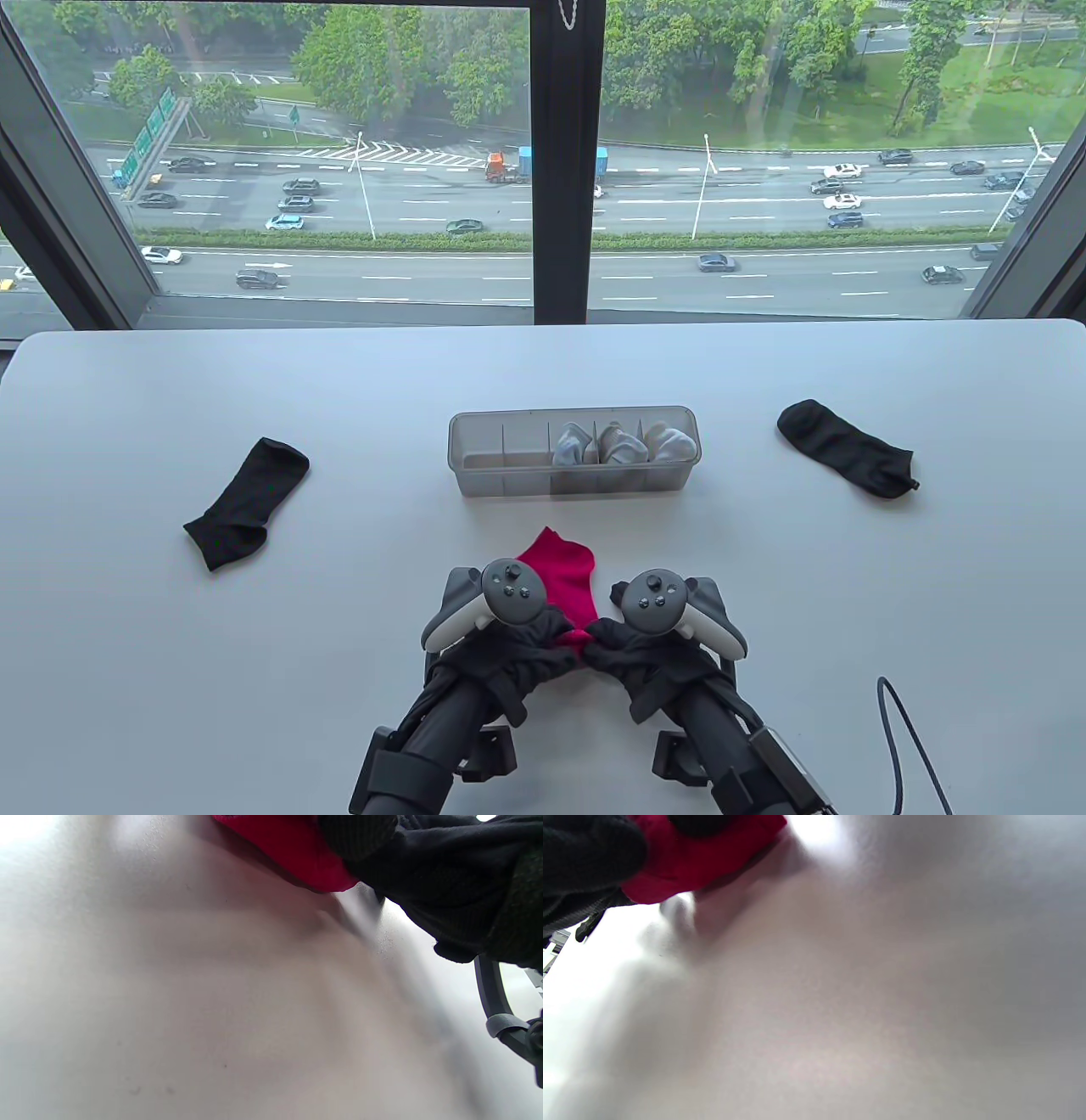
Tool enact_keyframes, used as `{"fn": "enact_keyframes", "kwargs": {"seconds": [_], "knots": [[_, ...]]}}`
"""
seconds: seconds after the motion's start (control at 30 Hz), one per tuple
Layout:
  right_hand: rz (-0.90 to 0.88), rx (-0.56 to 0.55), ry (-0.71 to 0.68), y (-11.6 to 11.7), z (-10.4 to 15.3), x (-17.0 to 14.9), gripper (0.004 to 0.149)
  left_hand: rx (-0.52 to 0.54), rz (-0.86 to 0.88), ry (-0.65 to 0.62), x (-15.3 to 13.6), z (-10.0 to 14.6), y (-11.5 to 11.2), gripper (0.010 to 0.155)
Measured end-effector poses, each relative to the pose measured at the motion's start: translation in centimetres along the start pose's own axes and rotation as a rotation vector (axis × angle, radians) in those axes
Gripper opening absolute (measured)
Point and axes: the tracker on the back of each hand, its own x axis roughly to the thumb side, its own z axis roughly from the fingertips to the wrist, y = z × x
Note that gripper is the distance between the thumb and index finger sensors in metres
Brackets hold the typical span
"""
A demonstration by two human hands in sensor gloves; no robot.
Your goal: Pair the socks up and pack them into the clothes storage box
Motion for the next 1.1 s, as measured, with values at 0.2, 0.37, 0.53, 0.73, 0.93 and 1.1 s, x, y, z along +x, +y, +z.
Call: {"fn": "enact_keyframes", "kwargs": {"seconds": [0.2,0.37,0.53,0.73,0.93,1.1], "knots": [[-0.017,0.012,-0.005,-0.06,0.03,0.06,0.039,0.114,-0.14,0.009,1.06,0.16,-0.05,0.04],[0.0,0.056,-0.02,-0.29,0.15,-0.17,0.058,0.085,-0.097,-0.002,0.48,0.25,0.1,0.043],[0.015,0.02,-0.004,-0.03,-0.03,0.14,0.042,0.109,-0.079,-0.008,0.44,0.31,-0.02,0.044],[-0.057,0.005,-0.018,-0.18,0.02,0.04,0.042,0.144,-0.146,0.018,0.58,0.28,-0.31,0.043],[-0.106,0.033,-0.036,-0.33,0.08,-0.41,0.055,0.127,-0.108,0.01,0.34,0.28,-0.15,0.041],[-0.085,0.0,-0.033,-0.31,0.1,0.0,0.041,0.103,-0.115,-0.014,0.92,0.14,-0.48,0.046]]}}
